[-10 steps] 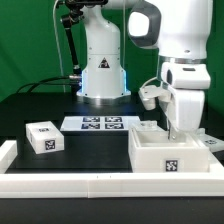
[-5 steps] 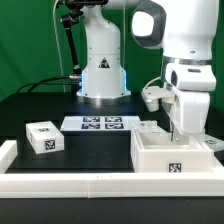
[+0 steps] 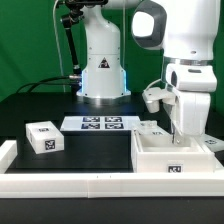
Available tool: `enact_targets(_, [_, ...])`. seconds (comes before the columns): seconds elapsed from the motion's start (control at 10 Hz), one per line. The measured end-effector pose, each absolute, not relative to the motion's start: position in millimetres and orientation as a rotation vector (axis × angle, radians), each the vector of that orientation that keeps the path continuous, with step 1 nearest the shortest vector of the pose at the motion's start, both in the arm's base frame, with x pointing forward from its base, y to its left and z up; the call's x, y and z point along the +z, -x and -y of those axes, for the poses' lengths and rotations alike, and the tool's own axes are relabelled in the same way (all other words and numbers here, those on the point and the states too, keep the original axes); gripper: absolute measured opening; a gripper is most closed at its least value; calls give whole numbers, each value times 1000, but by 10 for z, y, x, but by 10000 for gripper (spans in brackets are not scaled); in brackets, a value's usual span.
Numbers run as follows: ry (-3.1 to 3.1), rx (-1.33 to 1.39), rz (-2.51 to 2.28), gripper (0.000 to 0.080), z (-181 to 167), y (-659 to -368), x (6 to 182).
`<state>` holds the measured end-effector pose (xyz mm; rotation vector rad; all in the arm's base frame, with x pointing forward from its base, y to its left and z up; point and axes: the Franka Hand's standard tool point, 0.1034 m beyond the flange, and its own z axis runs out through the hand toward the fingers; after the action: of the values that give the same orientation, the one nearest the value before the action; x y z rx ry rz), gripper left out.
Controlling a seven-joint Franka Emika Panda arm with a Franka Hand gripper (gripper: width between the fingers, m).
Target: Assemble cabinet
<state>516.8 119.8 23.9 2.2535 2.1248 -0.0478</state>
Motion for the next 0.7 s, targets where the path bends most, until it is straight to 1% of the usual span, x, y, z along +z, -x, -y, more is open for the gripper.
enact_targets(0.1, [-2259,-44,-2117,202,-1203,-5171,252])
enact_targets(0.2, [-2267,-32,-2104,336,-1209,-5181,274])
enact_targets(0.3, [-2302,-23,-2060,336,-1204,-5155,318])
enact_targets(0.4, [-2324,-6,-2027,510,-1198,-5098,394])
enact_targets(0.5, [-2339,-6,-2004,510,-1194,-5013,476])
enact_targets(0.6, [-2345,-5,-1990,717,-1201,-4922,562])
enact_targets(0.7, [-2342,-2,-1986,774,-1208,-4834,644])
